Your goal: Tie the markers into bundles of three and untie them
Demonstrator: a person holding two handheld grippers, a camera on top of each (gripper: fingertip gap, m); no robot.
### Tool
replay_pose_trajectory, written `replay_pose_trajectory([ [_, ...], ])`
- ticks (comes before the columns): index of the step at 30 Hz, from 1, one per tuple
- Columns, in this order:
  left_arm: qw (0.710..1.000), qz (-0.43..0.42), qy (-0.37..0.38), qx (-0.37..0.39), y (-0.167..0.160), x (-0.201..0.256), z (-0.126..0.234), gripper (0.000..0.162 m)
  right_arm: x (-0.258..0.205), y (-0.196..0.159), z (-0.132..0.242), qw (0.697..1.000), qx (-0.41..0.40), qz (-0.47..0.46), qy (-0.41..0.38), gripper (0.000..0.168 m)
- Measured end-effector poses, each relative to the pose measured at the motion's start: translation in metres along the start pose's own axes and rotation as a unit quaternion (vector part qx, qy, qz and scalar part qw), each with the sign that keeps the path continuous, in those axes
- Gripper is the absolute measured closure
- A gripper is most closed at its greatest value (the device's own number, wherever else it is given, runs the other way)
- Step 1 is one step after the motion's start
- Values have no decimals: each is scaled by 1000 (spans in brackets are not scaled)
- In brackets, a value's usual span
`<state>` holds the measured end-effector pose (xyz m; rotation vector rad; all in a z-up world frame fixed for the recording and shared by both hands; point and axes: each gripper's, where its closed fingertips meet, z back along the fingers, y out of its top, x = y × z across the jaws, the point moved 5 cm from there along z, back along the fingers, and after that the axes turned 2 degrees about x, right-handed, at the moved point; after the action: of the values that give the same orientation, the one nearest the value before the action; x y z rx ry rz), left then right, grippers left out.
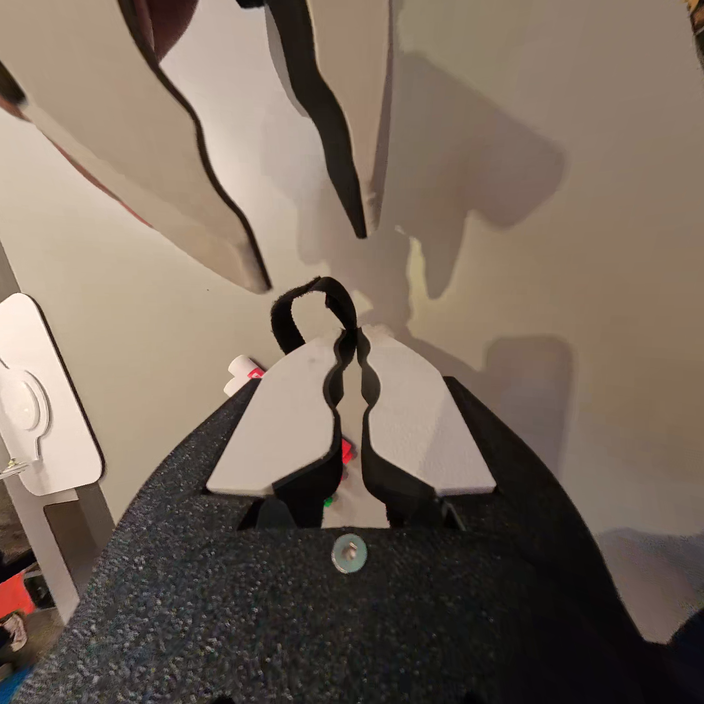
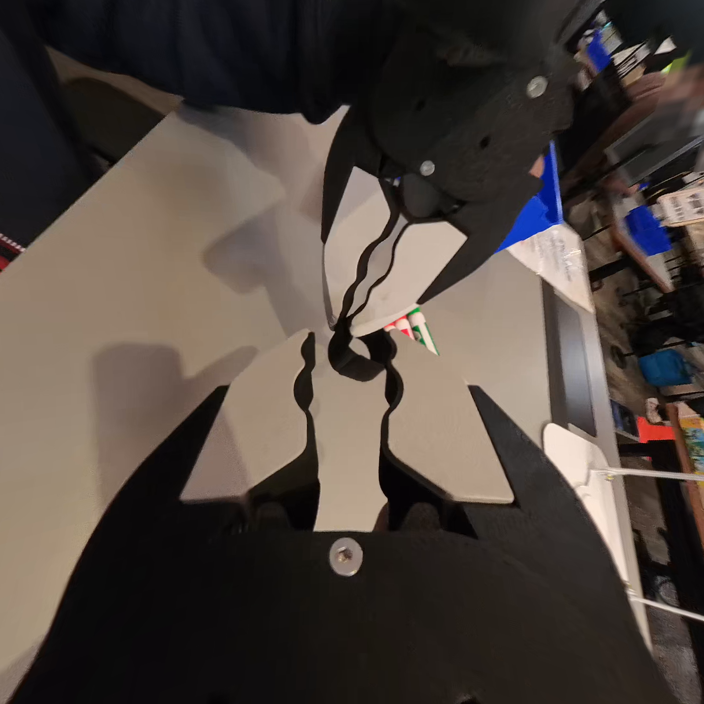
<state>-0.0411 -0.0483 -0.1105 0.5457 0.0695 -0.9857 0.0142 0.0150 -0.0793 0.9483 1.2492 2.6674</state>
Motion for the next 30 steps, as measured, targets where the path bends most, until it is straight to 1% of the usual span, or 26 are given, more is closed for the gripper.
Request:
replay_pose_trajectory([
  [3,1000,-8,-20,-17,3,-1,-3,159,-2,-7,-10,1000,-14,-18,22,138],
  [7,999,-14,-37,-22,8,0,-9,159,-9,-20,-22,998,-54,-23,38,142],
  [10,999,-11,-31,-27,8,1,-12,158,-13,-27,-29,996,-81,-29,36,156],
  [11,999,-6,-19,-31,7,0,-13,158,-15,-28,-30,995,-88,-30,36,162],
  [12,1000,1,-6,-30,5,0,-13,157,-17,-29,-32,995,-90,-32,30,163],
  [13,1000,16,11,-19,5,-1,-12,154,-17,-30,-33,995,-91,-38,20,164],
  [15,996,70,54,25,3,-2,-4,132,-18,-31,-32,995,-73,-66,8,165],
  [16,990,104,76,61,2,0,4,125,-16,-30,-30,995,-51,-90,-3,165],
  [17,977,144,110,111,3,1,14,120,-14,-29,-27,992,-20,-121,-15,165],
  [18,954,200,141,173,3,4,25,120,-12,-26,-22,987,19,-157,-24,165],
  [19,916,273,159,246,4,8,34,120,-11,-23,-17,978,62,-196,-27,165],
  [20,864,349,161,325,3,14,41,121,-10,-18,-12,966,106,-234,-25,165],
  [21,808,406,154,398,1,22,43,121,-10,-13,-7,953,146,-265,-18,165],
  [23,707,466,137,515,-4,37,41,121,-10,-2,0,927,212,-310,3,165],
  [24,668,482,120,554,-4,44,37,123,-10,2,1,916,235,-325,12,165],
  [25,638,495,100,581,-3,49,33,123,-10,5,2,906,253,-338,17,165],
  [27,593,513,75,617,0,56,24,123,-10,10,1,892,277,-357,28,165],
  [29,556,508,52,656,8,59,22,129,-13,15,-1,884,287,-367,40,165],
  [30,543,500,52,673,11,58,24,132,-15,16,-3,883,288,-368,43,165],
])
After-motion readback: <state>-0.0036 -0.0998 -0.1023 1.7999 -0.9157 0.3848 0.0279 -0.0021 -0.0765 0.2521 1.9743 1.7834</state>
